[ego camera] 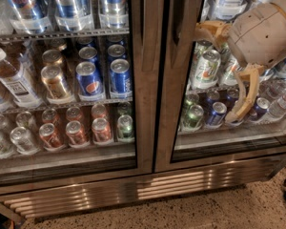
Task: Open right fridge door
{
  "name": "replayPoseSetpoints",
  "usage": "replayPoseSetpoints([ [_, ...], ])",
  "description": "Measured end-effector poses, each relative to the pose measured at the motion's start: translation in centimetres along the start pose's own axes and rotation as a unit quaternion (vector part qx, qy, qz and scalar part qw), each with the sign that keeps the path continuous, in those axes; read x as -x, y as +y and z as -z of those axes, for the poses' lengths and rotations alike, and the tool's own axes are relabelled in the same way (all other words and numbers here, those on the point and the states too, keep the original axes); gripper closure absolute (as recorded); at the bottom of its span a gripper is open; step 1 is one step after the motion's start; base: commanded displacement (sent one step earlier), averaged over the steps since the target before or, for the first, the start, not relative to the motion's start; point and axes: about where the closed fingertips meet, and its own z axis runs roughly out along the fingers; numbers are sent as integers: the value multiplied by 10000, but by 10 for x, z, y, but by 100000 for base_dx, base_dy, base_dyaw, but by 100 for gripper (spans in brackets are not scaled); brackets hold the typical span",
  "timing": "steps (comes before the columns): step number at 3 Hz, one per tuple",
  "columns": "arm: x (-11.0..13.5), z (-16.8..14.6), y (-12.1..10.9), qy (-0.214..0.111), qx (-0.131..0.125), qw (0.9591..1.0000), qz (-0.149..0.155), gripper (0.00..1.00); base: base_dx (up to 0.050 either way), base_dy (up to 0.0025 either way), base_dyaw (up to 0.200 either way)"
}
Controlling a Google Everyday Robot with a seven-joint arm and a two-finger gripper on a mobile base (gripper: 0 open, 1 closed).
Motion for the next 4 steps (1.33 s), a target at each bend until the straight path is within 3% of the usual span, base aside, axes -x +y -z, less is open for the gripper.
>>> replayPoseSetpoints([
  [4,0,6,-3,-45,64,9998,158,0,0,0,0],
])
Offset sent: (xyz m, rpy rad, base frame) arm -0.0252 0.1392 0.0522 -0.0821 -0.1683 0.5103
